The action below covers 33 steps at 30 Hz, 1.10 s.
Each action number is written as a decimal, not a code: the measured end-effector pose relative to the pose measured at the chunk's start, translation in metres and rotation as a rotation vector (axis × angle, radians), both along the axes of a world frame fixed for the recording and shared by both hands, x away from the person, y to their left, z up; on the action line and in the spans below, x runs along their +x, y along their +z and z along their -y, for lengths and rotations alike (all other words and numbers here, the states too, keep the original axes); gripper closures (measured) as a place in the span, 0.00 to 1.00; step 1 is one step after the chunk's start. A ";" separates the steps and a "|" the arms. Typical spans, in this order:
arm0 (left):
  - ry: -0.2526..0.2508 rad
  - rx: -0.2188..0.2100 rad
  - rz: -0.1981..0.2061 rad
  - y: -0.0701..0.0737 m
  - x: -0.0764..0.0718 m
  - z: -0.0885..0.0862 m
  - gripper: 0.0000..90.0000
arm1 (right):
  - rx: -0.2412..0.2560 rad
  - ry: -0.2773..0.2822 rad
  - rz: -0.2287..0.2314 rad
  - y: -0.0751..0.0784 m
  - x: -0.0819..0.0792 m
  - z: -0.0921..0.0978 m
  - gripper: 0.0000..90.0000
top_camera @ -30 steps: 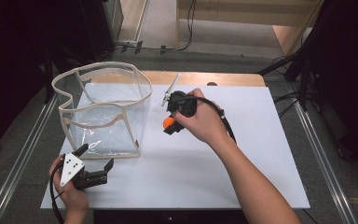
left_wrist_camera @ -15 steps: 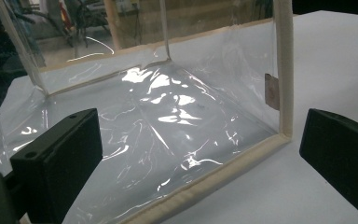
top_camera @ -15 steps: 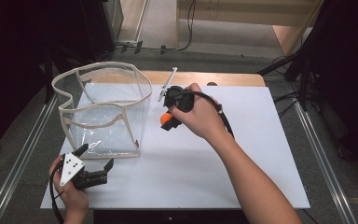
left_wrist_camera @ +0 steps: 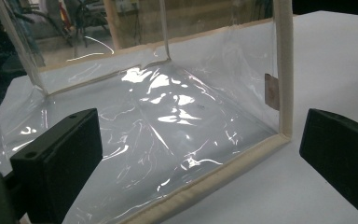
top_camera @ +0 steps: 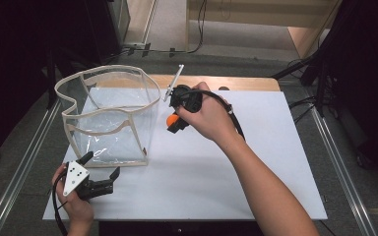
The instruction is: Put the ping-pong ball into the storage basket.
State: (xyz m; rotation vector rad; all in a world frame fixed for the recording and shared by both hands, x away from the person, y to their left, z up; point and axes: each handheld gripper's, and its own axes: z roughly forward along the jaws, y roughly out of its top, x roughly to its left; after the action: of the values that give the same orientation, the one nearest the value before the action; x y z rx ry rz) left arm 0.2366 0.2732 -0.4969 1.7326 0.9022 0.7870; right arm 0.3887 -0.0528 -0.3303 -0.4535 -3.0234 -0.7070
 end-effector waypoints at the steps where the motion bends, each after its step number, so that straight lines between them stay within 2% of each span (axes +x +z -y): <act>1: 0.000 0.000 0.000 0.000 0.000 0.000 0.00 | -0.001 -0.001 -0.001 0.001 0.000 -0.001 0.53; 14: 0.000 -0.004 0.001 0.000 0.000 0.000 0.00 | -0.010 0.011 0.003 0.011 0.006 -0.006 0.53; 20: 0.000 -0.003 -0.001 0.000 0.000 0.000 0.00 | -0.002 0.014 -0.013 0.014 0.008 -0.008 0.53; 33: -0.001 -0.003 0.000 0.000 0.000 0.000 0.00 | -0.014 0.022 0.002 0.027 0.011 -0.011 0.53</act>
State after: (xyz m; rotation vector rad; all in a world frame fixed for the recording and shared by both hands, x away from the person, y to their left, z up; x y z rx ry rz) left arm 0.2366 0.2733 -0.4969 1.7302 0.9018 0.7840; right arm 0.3998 -0.0418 -0.3031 -0.4190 -3.0321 -0.6863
